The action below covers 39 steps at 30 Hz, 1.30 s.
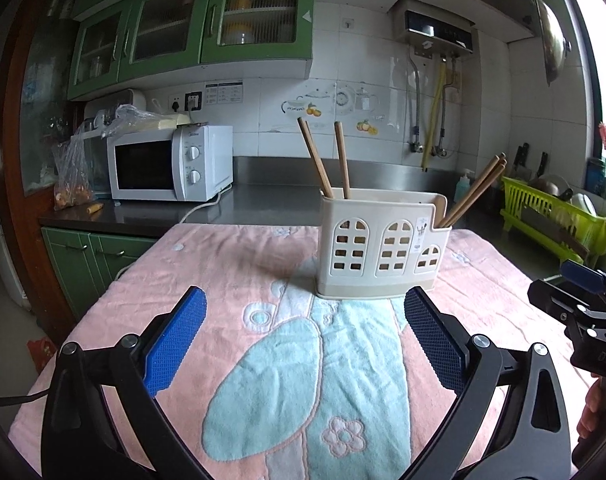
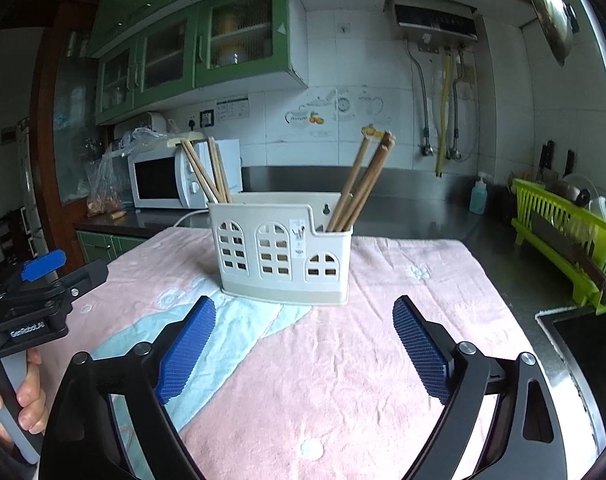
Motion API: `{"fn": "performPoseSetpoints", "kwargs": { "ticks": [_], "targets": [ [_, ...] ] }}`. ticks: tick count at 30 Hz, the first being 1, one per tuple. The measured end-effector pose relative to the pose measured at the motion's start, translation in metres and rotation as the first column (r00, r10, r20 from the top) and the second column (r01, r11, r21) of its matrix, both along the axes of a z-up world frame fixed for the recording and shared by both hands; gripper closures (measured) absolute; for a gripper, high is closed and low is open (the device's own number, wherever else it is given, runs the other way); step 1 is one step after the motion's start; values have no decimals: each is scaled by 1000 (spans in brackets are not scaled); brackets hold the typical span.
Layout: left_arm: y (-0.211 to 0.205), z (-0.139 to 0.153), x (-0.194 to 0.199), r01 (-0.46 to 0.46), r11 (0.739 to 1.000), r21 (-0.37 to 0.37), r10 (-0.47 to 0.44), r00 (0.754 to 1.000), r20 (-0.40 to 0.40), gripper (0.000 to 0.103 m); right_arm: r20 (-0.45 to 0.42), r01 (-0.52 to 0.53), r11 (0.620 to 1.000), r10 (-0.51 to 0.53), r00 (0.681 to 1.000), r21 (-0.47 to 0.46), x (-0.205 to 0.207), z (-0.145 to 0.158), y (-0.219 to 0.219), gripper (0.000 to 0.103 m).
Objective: Organize utensils
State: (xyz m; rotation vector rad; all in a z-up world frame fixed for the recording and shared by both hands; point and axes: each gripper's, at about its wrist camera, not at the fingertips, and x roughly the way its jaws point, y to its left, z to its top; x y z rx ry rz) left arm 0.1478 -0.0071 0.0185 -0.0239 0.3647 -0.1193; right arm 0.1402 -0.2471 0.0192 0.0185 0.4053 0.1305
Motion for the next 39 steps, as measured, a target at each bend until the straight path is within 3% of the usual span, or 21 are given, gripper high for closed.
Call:
{"fn": "performPoseSetpoints", "kwargs": {
  "ticks": [13,39],
  "targets": [
    [1,-12,6,-33,999,15,34,998,-47,5,-66,14,999,-12,998,29,7,-9,-6,14],
    [2,-14,9,-72,996,49,75,995,-60,5,-72,19,1000,-17,997,20,8,-13,-7,13]
  ]
}}
